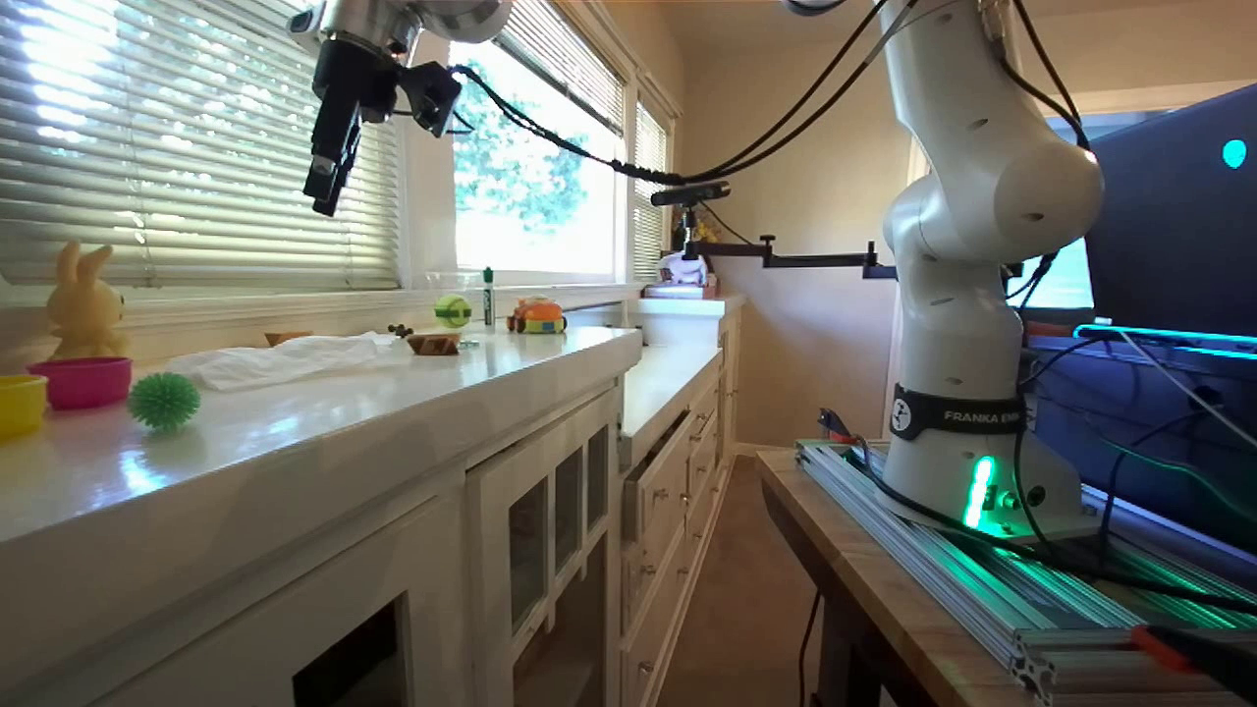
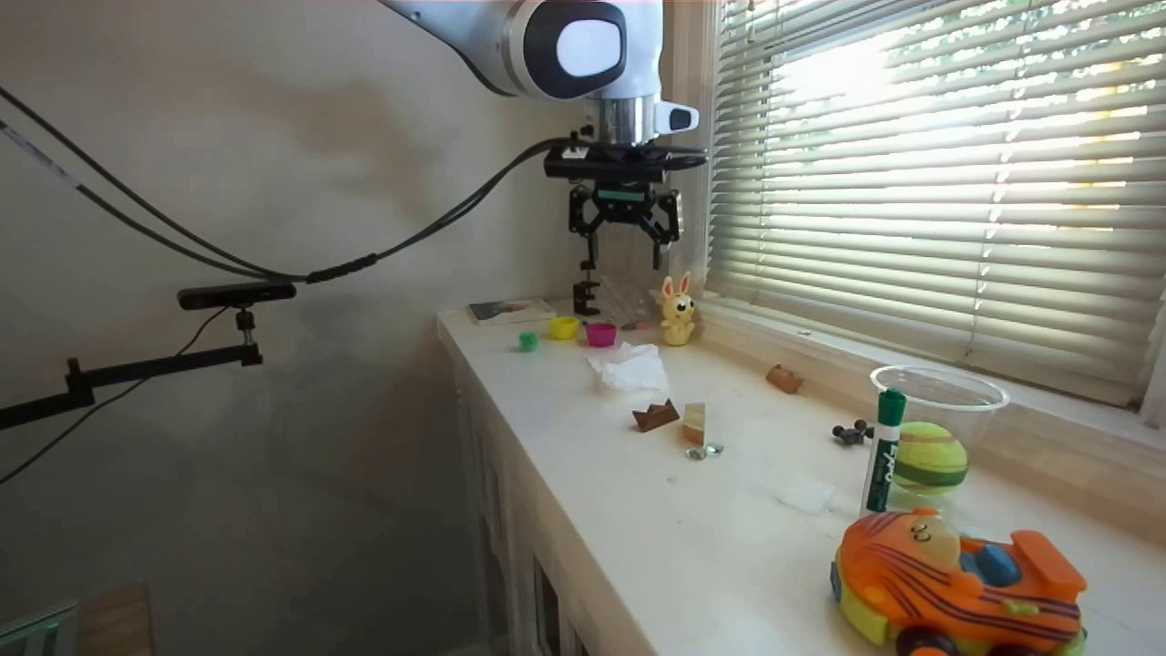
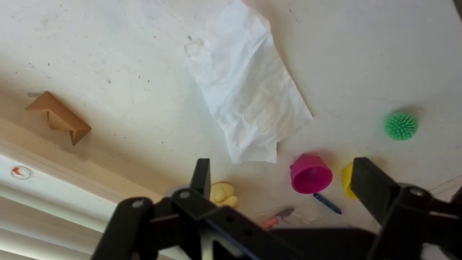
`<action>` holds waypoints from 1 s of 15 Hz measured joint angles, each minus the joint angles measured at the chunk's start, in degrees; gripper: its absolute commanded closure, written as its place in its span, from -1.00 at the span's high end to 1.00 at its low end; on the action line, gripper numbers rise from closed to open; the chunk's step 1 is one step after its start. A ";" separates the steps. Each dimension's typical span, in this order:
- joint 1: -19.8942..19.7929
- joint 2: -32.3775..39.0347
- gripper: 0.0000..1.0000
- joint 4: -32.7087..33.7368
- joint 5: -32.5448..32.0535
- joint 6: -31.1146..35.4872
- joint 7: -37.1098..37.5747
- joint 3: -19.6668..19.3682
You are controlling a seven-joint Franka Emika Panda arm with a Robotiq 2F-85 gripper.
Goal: Stack the bowls, then place the green toy inside the pink bowl
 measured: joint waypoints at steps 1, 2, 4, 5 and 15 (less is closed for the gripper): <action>-0.03 0.00 1.00 -0.04 0.00 0.00 0.00 0.02; -0.09 0.06 1.00 -0.06 0.02 0.10 0.00 0.13; -0.22 0.46 1.00 0.04 0.11 0.46 -0.20 0.45; -0.43 0.93 1.00 0.36 0.72 0.81 -1.05 0.86; -1.31 12.80 1.00 15.46 1.79 -3.70 -4.42 6.00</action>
